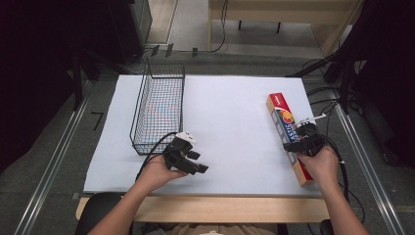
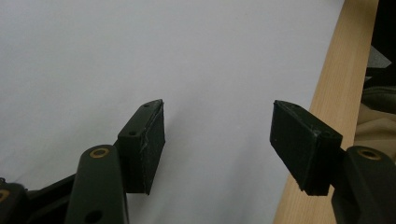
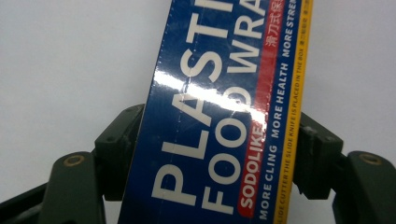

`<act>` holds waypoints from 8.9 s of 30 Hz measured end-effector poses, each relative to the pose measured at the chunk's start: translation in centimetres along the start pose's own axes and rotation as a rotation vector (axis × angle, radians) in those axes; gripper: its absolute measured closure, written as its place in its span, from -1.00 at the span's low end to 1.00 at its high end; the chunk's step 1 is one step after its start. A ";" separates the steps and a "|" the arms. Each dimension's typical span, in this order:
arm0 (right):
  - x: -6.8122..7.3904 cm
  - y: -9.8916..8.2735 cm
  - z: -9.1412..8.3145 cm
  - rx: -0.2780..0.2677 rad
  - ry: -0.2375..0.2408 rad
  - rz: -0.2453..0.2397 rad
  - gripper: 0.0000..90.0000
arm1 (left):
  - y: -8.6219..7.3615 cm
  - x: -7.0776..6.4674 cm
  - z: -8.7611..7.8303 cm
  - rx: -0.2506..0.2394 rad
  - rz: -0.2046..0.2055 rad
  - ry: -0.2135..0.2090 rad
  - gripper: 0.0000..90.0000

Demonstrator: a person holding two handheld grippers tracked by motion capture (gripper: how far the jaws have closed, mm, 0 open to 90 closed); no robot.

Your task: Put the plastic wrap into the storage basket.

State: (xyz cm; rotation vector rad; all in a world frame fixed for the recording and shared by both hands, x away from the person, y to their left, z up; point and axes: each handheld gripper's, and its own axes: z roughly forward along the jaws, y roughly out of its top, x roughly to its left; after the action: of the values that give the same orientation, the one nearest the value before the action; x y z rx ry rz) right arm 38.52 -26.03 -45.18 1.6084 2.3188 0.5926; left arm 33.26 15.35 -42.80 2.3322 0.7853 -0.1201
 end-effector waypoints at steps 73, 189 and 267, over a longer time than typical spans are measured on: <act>5.8 0.2 -3.1 0.027 0.366 -0.459 -0.07 | 1.3 0.0 -3.6 -0.025 0.116 -0.002 -0.47; 11.2 0.7 -6.8 -0.129 0.576 -0.892 -0.50 | 3.2 -5.6 -0.8 0.287 0.427 0.014 -0.13; 7.3 -0.7 -1.9 -0.231 0.439 -0.630 -0.55 | 6.2 2.4 -9.0 0.074 -0.111 0.302 -0.13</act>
State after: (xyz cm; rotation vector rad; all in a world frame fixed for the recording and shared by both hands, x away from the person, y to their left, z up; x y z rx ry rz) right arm 34.51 -19.76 -43.74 0.6215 2.7286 1.0689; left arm 37.69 18.50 -32.98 2.4074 1.0749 0.1615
